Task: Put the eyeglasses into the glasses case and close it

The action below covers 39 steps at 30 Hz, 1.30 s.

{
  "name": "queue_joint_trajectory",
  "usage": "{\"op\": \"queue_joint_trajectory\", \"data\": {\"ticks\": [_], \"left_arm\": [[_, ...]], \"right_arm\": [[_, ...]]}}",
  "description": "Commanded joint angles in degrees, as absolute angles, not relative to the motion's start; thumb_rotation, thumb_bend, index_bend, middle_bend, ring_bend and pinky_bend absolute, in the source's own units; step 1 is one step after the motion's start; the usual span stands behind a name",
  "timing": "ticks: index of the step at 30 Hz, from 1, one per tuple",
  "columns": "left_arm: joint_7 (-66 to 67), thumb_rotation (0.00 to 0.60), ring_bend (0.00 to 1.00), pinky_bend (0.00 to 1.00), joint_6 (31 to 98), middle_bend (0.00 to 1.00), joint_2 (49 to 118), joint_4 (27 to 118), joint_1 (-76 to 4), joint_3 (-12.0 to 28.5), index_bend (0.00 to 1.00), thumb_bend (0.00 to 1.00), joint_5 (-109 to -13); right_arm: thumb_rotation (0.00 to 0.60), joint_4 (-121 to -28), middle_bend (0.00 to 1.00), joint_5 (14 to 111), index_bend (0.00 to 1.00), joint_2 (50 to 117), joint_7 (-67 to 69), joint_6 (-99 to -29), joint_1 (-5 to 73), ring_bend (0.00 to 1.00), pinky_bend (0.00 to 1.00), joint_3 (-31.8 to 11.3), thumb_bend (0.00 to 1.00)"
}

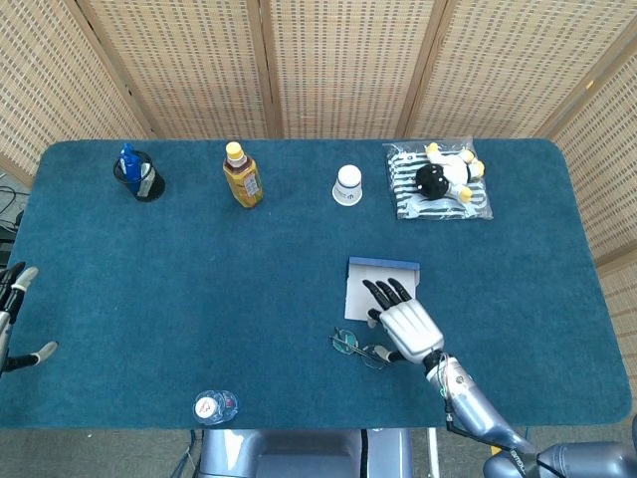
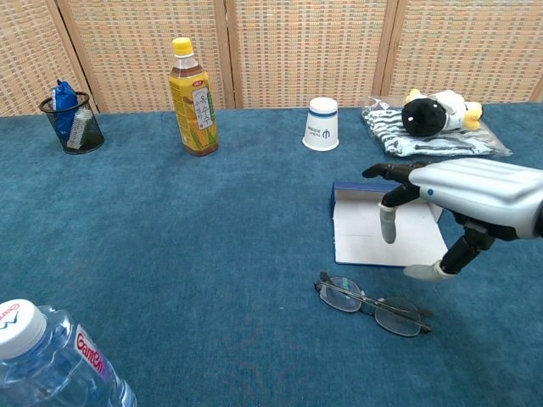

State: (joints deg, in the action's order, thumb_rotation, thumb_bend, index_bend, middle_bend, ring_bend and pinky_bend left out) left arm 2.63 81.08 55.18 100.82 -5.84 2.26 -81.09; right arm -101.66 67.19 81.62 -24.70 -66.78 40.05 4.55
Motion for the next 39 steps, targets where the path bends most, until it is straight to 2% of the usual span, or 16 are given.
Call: {"op": "queue_joint_trajectory", "data": {"ticks": [1, 12, 29, 35, 39], "left_arm": [[2.83, 0.6, 0.0, 0.0, 81.16, 0.0, 55.24, 100.84, -5.82, 2.22, 0.0, 0.0, -81.2], [2.89, 0.6, 0.0, 0.0, 80.81, 0.0, 55.34, 100.63, -5.94, 2.41, 0.0, 0.0, -80.68], [3.13, 0.6, 0.0, 0.0, 79.97, 0.0, 55.48, 100.42, -6.29, 2.55, 0.0, 0.0, -80.0], [3.46, 0.6, 0.0, 0.0, 79.9, 0.0, 55.58, 100.51, -6.34, 2.53, 0.0, 0.0, -79.95], [3.56, 0.6, 0.0, 0.0, 79.88, 0.0, 55.63, 100.5, -6.36, 2.55, 0.0, 0.0, -79.88]], "right_arm": [[0.6, -100.62, 0.0, 66.86, 0.45, 82.88, -26.14, -65.67, 39.54, 0.0, 0.03, 4.66, 0.31], [0.6, -96.53, 0.0, 65.85, 0.45, 87.79, -28.67, -62.61, 38.58, 0.0, 0.03, 3.59, 0.33], [0.6, -90.3, 0.0, 67.5, 0.46, 91.79, -28.98, -60.65, 36.97, 0.0, 0.03, 2.57, 0.34], [0.6, -90.0, 0.0, 67.93, 0.46, 91.97, -28.62, -60.07, 36.58, 0.0, 0.03, 2.3, 0.36], [0.6, -89.68, 0.0, 68.22, 0.5, 92.27, -28.54, -59.8, 36.43, 0.0, 0.03, 1.92, 0.41]]}}
